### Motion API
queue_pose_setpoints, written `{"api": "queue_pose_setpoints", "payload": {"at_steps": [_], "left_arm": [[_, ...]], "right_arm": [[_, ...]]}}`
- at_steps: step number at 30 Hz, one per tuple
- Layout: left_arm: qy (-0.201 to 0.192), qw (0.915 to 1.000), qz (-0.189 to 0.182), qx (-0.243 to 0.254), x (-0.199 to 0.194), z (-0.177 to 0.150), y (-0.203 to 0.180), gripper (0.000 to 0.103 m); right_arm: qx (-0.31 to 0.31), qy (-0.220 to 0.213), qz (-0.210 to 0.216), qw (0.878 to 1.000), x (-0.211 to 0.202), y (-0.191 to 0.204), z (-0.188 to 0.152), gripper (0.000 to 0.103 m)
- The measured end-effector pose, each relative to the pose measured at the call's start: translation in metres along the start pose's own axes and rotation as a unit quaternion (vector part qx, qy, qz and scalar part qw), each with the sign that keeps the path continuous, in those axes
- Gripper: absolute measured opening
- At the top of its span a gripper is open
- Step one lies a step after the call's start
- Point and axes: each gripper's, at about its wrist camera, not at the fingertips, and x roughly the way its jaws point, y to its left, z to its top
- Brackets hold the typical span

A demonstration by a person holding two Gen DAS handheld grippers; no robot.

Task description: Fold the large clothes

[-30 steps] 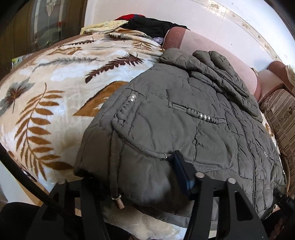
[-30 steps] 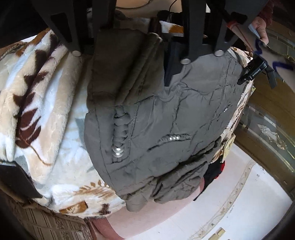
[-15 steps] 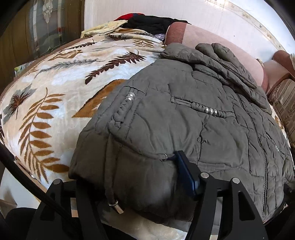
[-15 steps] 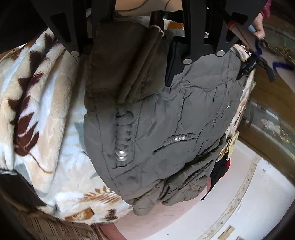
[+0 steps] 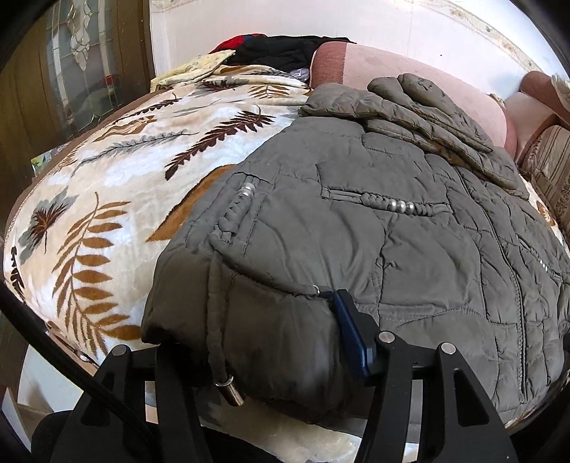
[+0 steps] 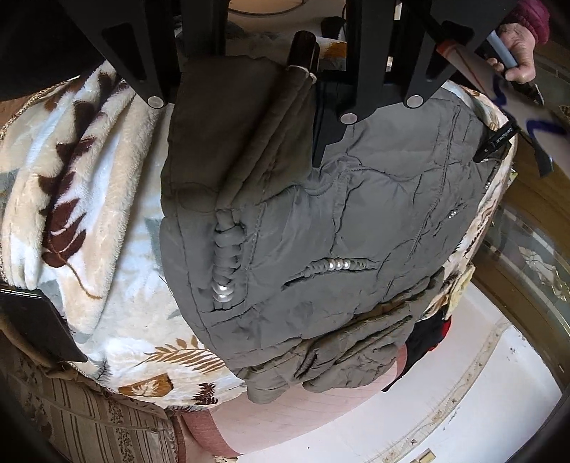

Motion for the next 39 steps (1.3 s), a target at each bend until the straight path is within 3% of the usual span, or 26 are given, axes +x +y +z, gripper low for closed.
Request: {"api": "queue_pose_setpoints", "payload": {"at_steps": [5,23,31,32,37,39], "left_arm": [[-0.003,0.9998,0.011,0.015,-0.003,-0.001,-0.005,0.057],[0.002,0.9998,0.006,0.021,-0.007,-0.003,-0.005,0.067],[0.009,0.9998,0.006,0.015,-0.004,-0.004,-0.005,0.077],[0.006,0.9998,0.002,0.018,-0.006,-0.004,-0.006,0.075],[-0.007,0.9996,-0.004,0.026,-0.010,-0.004,-0.010,0.046],[-0.013,0.9996,-0.009,0.024,-0.013,-0.002,-0.009,0.040]], "right_arm": [[-0.011,0.004,-0.020,1.000,0.003,0.004,0.000,0.027],[-0.001,0.007,-0.034,0.999,-0.001,0.004,-0.002,0.030],[0.009,0.011,-0.029,0.999,0.001,0.001,-0.001,0.036],[0.007,0.011,-0.029,0.999,0.000,0.002,-0.001,0.035],[-0.036,-0.006,-0.047,0.998,-0.004,0.017,-0.003,0.024],[-0.042,-0.010,-0.047,0.998,-0.007,0.021,0.001,0.021]]}}
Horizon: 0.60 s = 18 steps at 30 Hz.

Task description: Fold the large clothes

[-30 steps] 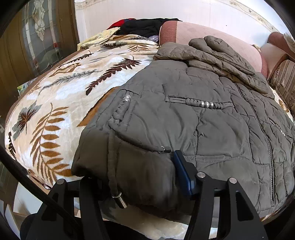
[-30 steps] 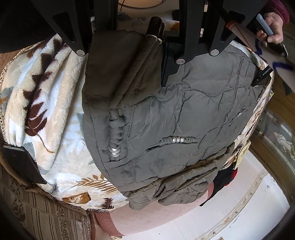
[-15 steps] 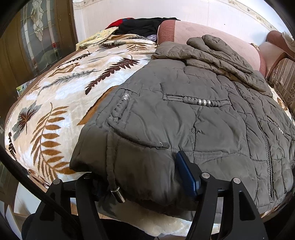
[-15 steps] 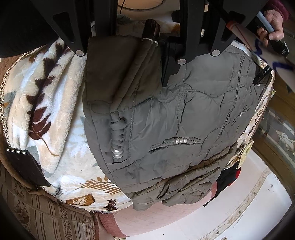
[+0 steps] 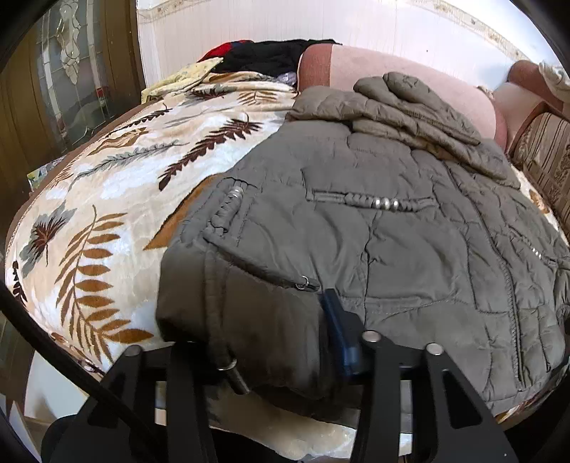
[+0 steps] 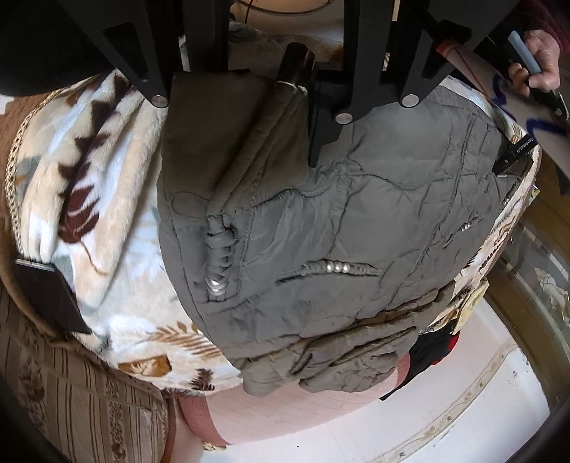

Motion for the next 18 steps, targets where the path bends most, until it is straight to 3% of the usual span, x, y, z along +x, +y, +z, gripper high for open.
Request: {"api": "queue_pose_setpoints", "payload": {"at_steps": [7,18], "left_arm": [[-0.013,0.9999,-0.007,-0.004,-0.005,0.004,0.002,0.033],[-0.004,1.0000,0.001,-0.003,0.001,0.004,-0.001,0.034]], "right_arm": [[-0.017,-0.029,0.014,0.999,-0.025,0.006,0.014,0.019],[-0.005,-0.014,0.016,1.000,-0.013,0.000,0.010,0.020]]}}
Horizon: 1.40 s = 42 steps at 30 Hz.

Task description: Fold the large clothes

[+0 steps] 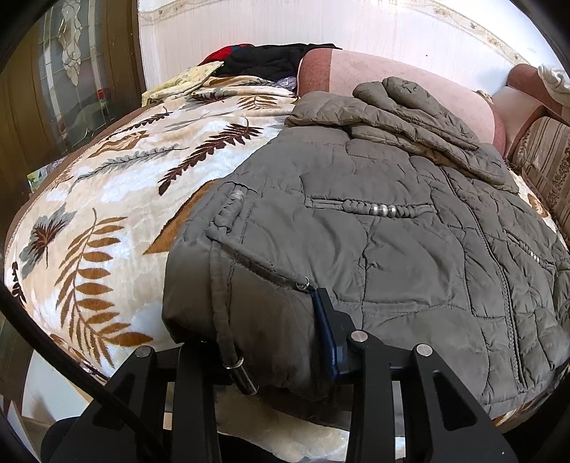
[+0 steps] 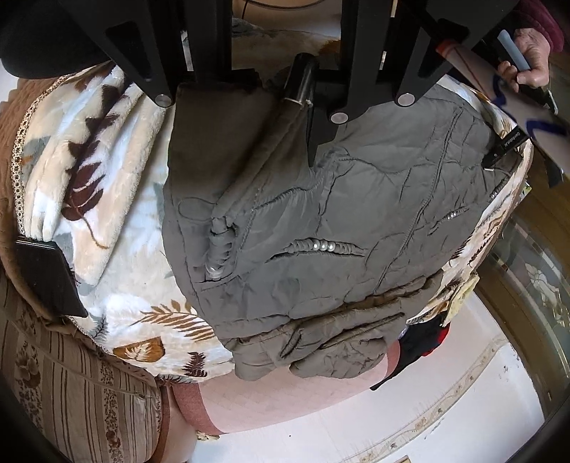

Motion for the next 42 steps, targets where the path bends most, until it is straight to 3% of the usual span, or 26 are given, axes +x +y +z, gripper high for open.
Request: {"api": "queue_pose_setpoints", "payload": {"at_steps": [5,11,13,15,37,42], "left_arm": [[0.004,0.9999,0.002,-0.010,0.005,0.002,0.000,0.038],[0.013,0.9995,0.004,-0.029,0.011,0.003,0.005,0.051],[0.017,0.9992,0.005,-0.037,0.013,0.003,0.008,0.060],[0.022,0.9983,-0.006,-0.054,0.016,0.003,0.014,0.061],[0.032,0.9955,-0.022,-0.086,0.022,0.004,0.022,0.066],[0.028,0.9957,-0.023,-0.085,0.022,0.005,0.020,0.064]], "right_arm": [[-0.005,0.004,0.001,1.000,0.004,0.002,0.002,0.021],[0.007,0.009,0.012,1.000,0.010,0.000,0.002,0.028],[0.013,0.012,0.014,1.000,0.013,-0.003,0.000,0.030],[0.019,0.018,0.018,0.999,0.016,-0.005,0.000,0.033],[0.048,0.031,0.046,0.997,0.026,-0.017,-0.006,0.044],[0.052,0.032,0.049,0.997,0.029,-0.018,-0.006,0.045]]}}
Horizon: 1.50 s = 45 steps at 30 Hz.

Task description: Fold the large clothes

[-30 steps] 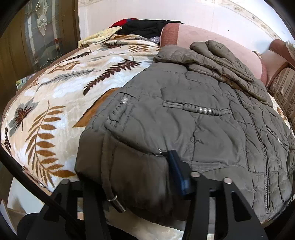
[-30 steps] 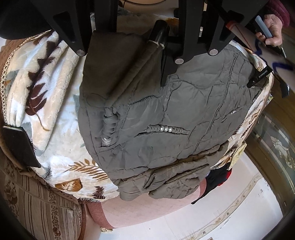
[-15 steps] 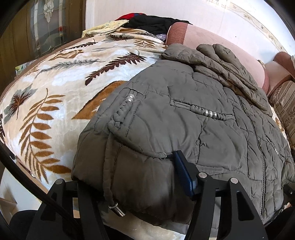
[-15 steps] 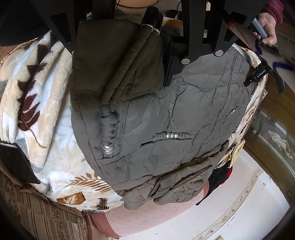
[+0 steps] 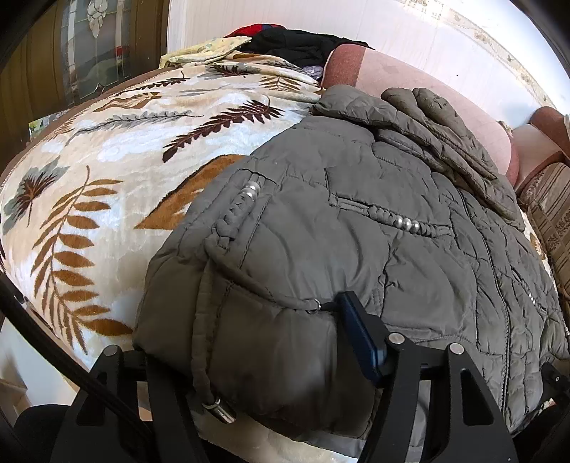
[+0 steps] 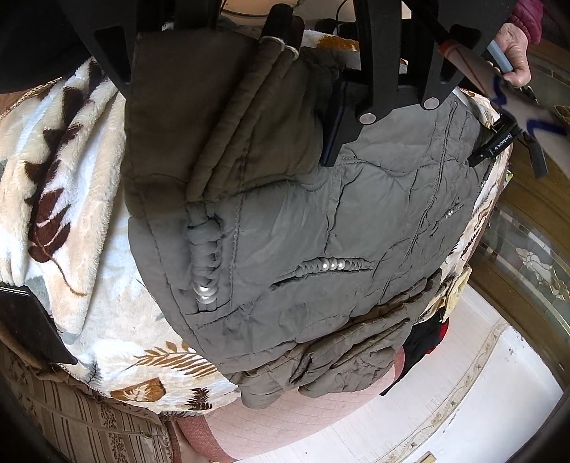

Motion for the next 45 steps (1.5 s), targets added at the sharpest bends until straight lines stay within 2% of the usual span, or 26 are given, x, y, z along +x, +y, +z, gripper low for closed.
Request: {"api": "queue_pose_setpoints", "payload": {"at_steps": [9,13,20,28,31,32,33,35,38,39,40,41,43,45], "left_arm": [[0.000,0.9994,-0.030,-0.014,-0.004,0.000,0.012,0.051],[0.008,0.9963,-0.070,-0.049,-0.003,0.002,0.027,0.050],[0.016,0.9892,-0.112,-0.093,-0.001,0.003,0.042,0.050],[0.006,0.9921,-0.106,-0.067,-0.005,-0.001,0.038,0.045],[0.005,0.9933,-0.099,-0.060,-0.005,-0.001,0.036,0.045],[0.003,0.9940,-0.094,-0.055,-0.006,-0.002,0.035,0.045],[0.001,0.9948,-0.089,-0.049,-0.006,-0.002,0.033,0.045],[-0.009,0.9967,-0.076,-0.026,-0.010,-0.004,0.026,0.036],[-0.029,0.9979,-0.058,0.011,-0.018,-0.007,0.014,0.033],[-0.028,0.9980,-0.056,0.013,-0.017,-0.007,0.013,0.033],[-0.019,0.9983,-0.055,0.007,-0.013,-0.007,0.014,0.041],[-0.010,0.9984,-0.055,-0.002,-0.010,-0.008,0.017,0.060],[0.004,0.9973,-0.070,-0.024,-0.006,-0.008,0.022,0.063],[0.000,0.9977,-0.066,-0.012,-0.007,-0.009,0.017,0.063]], "right_arm": [[0.007,-0.004,0.011,1.000,-0.003,-0.003,-0.001,0.045],[0.017,-0.007,0.025,1.000,-0.007,-0.008,-0.002,0.049],[0.041,-0.011,0.051,0.998,-0.010,-0.017,-0.003,0.049],[0.107,-0.008,0.103,0.989,-0.016,-0.042,-0.014,0.049],[0.112,-0.009,0.107,0.988,-0.017,-0.044,-0.016,0.049],[0.109,-0.012,0.107,0.988,-0.017,-0.043,-0.016,0.044],[0.106,-0.015,0.106,0.989,-0.018,-0.042,-0.016,0.031],[0.089,-0.030,0.095,0.991,-0.022,-0.036,-0.015,0.024],[0.061,-0.038,0.074,0.995,-0.022,-0.025,-0.012,0.023],[0.059,-0.036,0.072,0.995,-0.020,-0.025,-0.011,0.023],[0.060,-0.034,0.069,0.995,-0.018,-0.025,-0.011,0.023],[0.063,-0.030,0.070,0.995,-0.016,-0.027,-0.011,0.024],[0.072,-0.021,0.077,0.994,-0.011,-0.031,-0.010,0.029],[0.083,-0.016,0.077,0.993,-0.006,-0.035,-0.009,0.035]]}}
